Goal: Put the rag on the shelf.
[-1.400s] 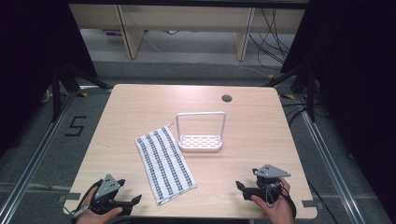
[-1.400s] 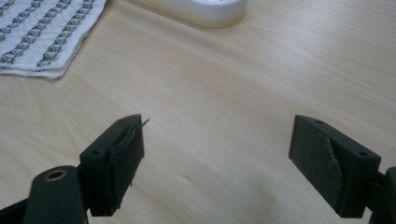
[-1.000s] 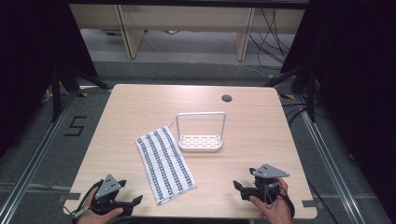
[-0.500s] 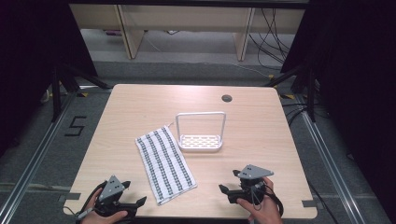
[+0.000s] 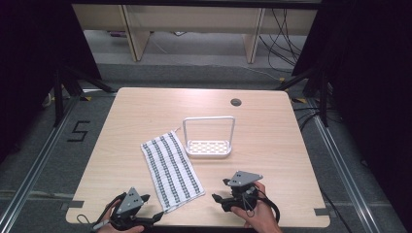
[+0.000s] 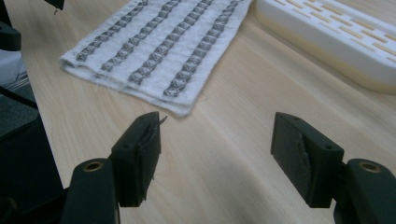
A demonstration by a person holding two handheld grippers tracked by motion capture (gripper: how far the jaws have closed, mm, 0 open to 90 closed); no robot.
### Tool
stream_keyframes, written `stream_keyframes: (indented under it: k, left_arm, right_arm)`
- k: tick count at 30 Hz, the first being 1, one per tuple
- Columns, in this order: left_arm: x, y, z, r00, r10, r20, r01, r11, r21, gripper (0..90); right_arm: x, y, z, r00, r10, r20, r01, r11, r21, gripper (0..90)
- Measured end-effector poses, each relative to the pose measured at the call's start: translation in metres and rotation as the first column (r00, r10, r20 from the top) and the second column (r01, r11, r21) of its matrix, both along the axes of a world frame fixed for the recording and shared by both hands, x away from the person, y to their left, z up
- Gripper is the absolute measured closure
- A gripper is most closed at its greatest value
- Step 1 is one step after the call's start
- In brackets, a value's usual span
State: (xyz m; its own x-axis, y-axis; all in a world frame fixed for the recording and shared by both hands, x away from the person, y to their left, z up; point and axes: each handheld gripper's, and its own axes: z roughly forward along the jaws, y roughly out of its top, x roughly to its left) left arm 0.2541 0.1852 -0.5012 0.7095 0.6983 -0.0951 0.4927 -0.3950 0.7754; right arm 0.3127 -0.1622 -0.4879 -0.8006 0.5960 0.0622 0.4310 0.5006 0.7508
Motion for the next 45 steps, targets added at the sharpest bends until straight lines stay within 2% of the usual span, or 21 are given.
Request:
stream_keyframes:
  k: [6, 7, 8, 10, 11, 12, 16, 17, 20, 21, 24, 25, 27, 30, 31, 32, 34, 40, 42, 43, 45]
  left_arm:
    - [0.001, -0.007, 0.001, 0.9996, -0.027, -0.003, 0.027, 0.9994, 0.022, 27.7]
    - [0.000, -0.011, 0.001, 0.9994, -0.034, 0.007, 0.034, 0.9994, -0.012, 31.0]
    - [0.000, -0.011, 0.001, 0.9994, -0.034, 0.007, 0.034, 0.9994, -0.012, 33.8]
    - [0.002, -0.013, 0.002, 0.9980, -0.063, 0.009, 0.063, 0.9978, 0.019, 36.2]
    - [0.001, -0.016, 0.001, 0.9987, -0.050, 0.008, 0.050, 0.9987, -0.013, 37.8]
    - [0.002, -0.016, 0.001, 0.9977, -0.068, 0.005, 0.068, 0.9976, 0.010, 38.9]
    - [0.003, -0.022, -0.001, 0.9958, -0.091, -0.005, 0.091, 0.9954, 0.027, 43.3]
    - [0.005, -0.022, -0.001, 0.9945, -0.105, -0.006, 0.105, 0.9932, 0.051, 44.0]
    - [0.005, -0.027, -0.003, 0.9941, -0.108, -0.013, 0.108, 0.9932, 0.044, 47.6]
    - [0.007, -0.028, -0.003, 0.9916, -0.130, -0.005, 0.130, 0.9889, 0.072, 48.8]
    - [0.007, -0.030, -0.004, 0.9927, -0.119, -0.019, 0.120, 0.9904, 0.069, 51.0]
    - [0.007, -0.030, -0.004, 0.9908, -0.134, -0.013, 0.135, 0.9883, 0.071, 51.0]
    - [0.008, -0.030, -0.005, 0.9932, -0.115, -0.019, 0.116, 0.9894, 0.087, 52.4]
    - [0.010, -0.027, -0.005, 0.9927, -0.119, -0.015, 0.120, 0.9880, 0.097, 52.5]
    - [0.009, -0.028, -0.006, 0.9947, -0.101, -0.022, 0.102, 0.9914, 0.082, 52.9]
    - [0.011, -0.026, -0.006, 0.9933, -0.115, -0.005, 0.115, 0.9861, 0.119, 53.2]
    - [0.012, -0.026, -0.007, 0.9931, -0.117, -0.007, 0.117, 0.9842, 0.132, 53.9]
    - [0.014, -0.027, -0.010, 0.9931, -0.115, -0.022, 0.117, 0.9842, 0.133, 54.6]
    - [0.014, -0.027, -0.011, 0.9937, -0.108, -0.031, 0.111, 0.9839, 0.140, 56.6]
    - [0.015, -0.027, -0.010, 0.9922, -0.124, -0.017, 0.125, 0.9778, 0.169, 58.4]
    - [0.014, -0.027, -0.011, 0.9935, -0.111, -0.023, 0.114, 0.9799, 0.164, 62.2]
  right_arm:
    - [0.006, 0.012, -0.002, 0.9996, 0.027, 0.004, -0.027, 1.000, -0.013, 38.6]
    - [0.009, 0.016, -0.003, 0.9993, 0.037, 0.003, -0.037, 0.999, -0.017, 40.1]
    - [0.010, 0.018, -0.003, 0.9992, 0.038, -0.006, -0.038, 0.999, -0.016, 40.3]
    - [0.012, 0.021, -0.004, 0.9993, 0.038, -0.005, -0.038, 0.999, -0.023, 41.1]
    - [0.012, 0.023, -0.005, 0.9991, 0.039, -0.015, -0.039, 0.999, -0.018, 41.3]
    - [0.013, 0.024, -0.005, 0.9988, 0.047, -0.013, -0.047, 0.999, -0.022, 41.7]
    - [0.015, 0.031, -0.007, 0.9981, 0.055, -0.026, -0.056, 0.998, -0.030, 43.2]
    - [0.016, 0.032, -0.007, 0.9977, 0.064, -0.024, -0.065, 0.997, -0.031, 43.4]
    - [0.018, 0.038, -0.009, 0.9958, 0.089, -0.022, -0.090, 0.995, -0.044, 44.1]
    - [0.018, 0.041, -0.011, 0.9971, 0.075, -0.014, -0.075, 0.996, -0.040, 44.2]
    - [0.021, 0.045, -0.010, 0.9963, 0.084, -0.018, -0.085, 0.994, -0.063, 44.8]
    - [0.021, 0.045, -0.010, 0.9963, 0.084, -0.018, -0.085, 0.994, -0.063, 44.8]
    - [0.022, 0.049, -0.012, 0.9962, 0.083, -0.026, -0.084, 0.994, -0.069, 45.7]
    - [0.024, 0.055, -0.015, 0.9961, 0.088, -0.010, -0.088, 0.993, -0.072, 46.7]
    - [0.023, 0.056, -0.014, 0.9952, 0.095, -0.025, -0.097, 0.992, -0.082, 47.0]
    - [0.024, 0.056, -0.014, 0.9939, 0.109, -0.012, -0.110, 0.990, -0.086, 47.4]
    - [0.024, 0.058, -0.016, 0.9949, 0.100, -0.011, -0.101, 0.992, -0.080, 48.4]
    - [0.026, 0.060, -0.019, 0.9938, 0.108, -0.024, -0.110, 0.988, -0.105, 50.5]
    - [0.028, 0.063, -0.021, 0.9929, 0.117, -0.019, -0.118, 0.988, -0.097, 51.7]
    - [0.027, 0.065, -0.023, 0.9923, 0.121, -0.026, -0.123, 0.986, -0.108, 55.2]
    - [0.027, 0.065, -0.022, 0.9915, 0.124, -0.039, -0.128, 0.986, -0.110, 56.1]
